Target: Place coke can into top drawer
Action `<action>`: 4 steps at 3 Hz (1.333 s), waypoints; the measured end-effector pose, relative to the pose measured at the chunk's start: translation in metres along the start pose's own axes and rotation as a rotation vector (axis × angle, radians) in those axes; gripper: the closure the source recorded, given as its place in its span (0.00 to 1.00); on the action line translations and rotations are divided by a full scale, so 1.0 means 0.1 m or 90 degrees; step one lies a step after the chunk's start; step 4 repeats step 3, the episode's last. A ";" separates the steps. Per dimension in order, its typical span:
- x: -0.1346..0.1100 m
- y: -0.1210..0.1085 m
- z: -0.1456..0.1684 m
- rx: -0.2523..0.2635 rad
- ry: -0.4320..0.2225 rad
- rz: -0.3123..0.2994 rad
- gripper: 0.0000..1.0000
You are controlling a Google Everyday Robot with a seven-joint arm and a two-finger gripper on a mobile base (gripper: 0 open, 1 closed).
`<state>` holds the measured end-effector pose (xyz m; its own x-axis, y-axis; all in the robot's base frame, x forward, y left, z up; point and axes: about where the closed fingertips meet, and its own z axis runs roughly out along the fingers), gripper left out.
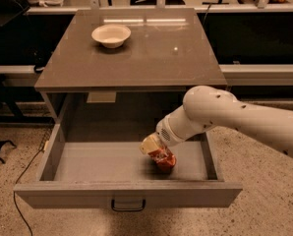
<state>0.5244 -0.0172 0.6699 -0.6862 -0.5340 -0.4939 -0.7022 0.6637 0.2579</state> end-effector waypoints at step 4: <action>0.21 -0.46 -0.48 0.061 -0.065 0.049 0.00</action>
Offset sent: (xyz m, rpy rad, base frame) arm 0.0111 -0.0485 0.0140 0.0380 -0.0667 -0.1067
